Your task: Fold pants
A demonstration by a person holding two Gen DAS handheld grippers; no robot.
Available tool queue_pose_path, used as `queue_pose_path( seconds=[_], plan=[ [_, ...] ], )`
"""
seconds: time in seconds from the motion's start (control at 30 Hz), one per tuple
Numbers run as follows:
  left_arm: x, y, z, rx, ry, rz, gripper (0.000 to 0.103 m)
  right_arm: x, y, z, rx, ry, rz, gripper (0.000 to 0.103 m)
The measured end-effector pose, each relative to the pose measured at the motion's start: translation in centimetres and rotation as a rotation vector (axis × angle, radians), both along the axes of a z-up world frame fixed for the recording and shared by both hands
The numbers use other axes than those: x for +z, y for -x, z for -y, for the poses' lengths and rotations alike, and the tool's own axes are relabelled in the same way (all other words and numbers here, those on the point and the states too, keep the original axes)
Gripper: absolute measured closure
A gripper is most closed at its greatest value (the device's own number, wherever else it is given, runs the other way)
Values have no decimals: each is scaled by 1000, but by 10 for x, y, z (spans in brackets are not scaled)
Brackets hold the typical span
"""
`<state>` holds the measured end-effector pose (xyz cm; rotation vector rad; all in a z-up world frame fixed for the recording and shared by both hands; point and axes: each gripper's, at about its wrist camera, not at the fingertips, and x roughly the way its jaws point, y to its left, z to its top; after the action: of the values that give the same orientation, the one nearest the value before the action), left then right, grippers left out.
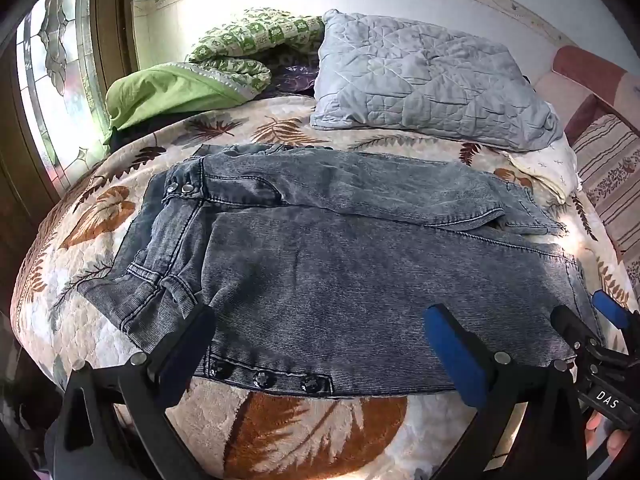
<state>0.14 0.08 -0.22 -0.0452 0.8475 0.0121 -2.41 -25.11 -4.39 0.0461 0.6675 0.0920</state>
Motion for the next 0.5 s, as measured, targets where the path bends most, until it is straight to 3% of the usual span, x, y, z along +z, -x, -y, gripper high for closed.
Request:
queue_pose_path(
  seconds=[0.13, 0.23, 0.5],
  plan=[
    [-4, -12, 2, -17, -9, -33, 0, 3, 9, -4, -8, -1, 12, 2],
    [-4, -4, 12, -11, -39, -2, 0, -2, -1, 1, -10, -37, -28, 2],
    [-13, 4, 12, -17, -39, 6, 0, -3, 2, 5, -12, -39, 3, 2]
  ],
)
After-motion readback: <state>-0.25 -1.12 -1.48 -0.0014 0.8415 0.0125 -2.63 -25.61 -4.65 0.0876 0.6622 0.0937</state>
